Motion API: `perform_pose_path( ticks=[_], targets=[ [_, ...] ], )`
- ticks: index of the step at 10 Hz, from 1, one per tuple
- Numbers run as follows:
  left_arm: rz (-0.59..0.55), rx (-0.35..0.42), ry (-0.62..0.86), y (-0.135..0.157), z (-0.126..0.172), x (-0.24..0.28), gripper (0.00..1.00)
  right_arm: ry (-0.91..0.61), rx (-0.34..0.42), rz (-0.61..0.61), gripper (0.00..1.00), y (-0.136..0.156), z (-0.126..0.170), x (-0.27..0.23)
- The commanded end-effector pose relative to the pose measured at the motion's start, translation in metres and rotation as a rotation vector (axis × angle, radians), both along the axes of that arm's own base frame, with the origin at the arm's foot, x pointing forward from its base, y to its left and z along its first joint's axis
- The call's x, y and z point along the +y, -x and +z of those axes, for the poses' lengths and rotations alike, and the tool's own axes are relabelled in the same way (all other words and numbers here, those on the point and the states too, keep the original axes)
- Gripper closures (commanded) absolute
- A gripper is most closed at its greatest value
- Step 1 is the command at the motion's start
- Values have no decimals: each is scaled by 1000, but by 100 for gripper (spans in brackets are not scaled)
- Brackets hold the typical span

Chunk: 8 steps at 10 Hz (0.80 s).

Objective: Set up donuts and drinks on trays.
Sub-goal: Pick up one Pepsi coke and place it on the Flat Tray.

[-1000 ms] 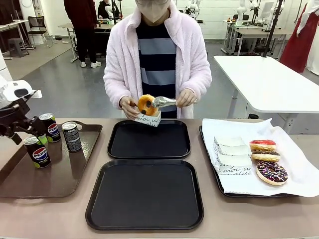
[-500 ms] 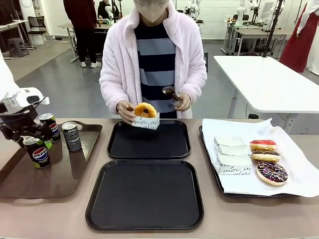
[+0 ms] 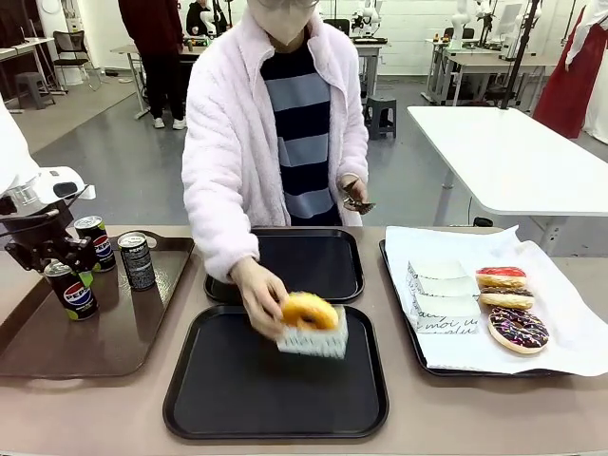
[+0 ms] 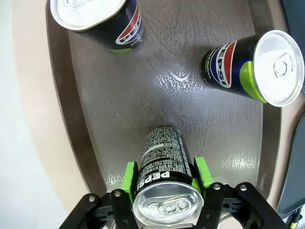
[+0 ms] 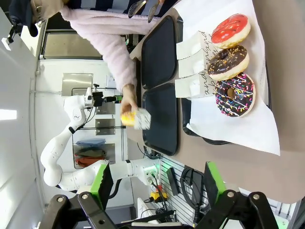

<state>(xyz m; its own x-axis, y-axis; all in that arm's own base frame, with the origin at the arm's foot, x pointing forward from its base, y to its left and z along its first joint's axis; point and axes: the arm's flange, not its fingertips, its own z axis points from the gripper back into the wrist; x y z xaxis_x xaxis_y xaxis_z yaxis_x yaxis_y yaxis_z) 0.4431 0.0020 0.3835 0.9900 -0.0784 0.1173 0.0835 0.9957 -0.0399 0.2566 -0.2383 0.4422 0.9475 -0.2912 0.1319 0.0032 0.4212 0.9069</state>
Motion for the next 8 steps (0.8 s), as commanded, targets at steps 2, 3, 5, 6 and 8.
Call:
perform_pose_path(
  ticks=[2, 3, 5, 6, 8],
  targets=[
    [41, 21, -40, 2, 7, -3, 86, -14, -19, 2, 0, 0, 1, -1],
    [54, 34, -53, 4, 10, -2, 94, -14, -19, 2, 0, 0, 1, -1],
    [56, 34, 12, 19, 43, -15, 94, -14, -19, 2, 0, 0, 1, -1],
    [49, 26, 5, 31, 71, -25, 94, -14, -19, 2, 0, 0, 1, -1],
    [25, -2, 7, 54, 117, -43, 94, -14, -19, 2, 0, 0, 1, -1]
  ],
)
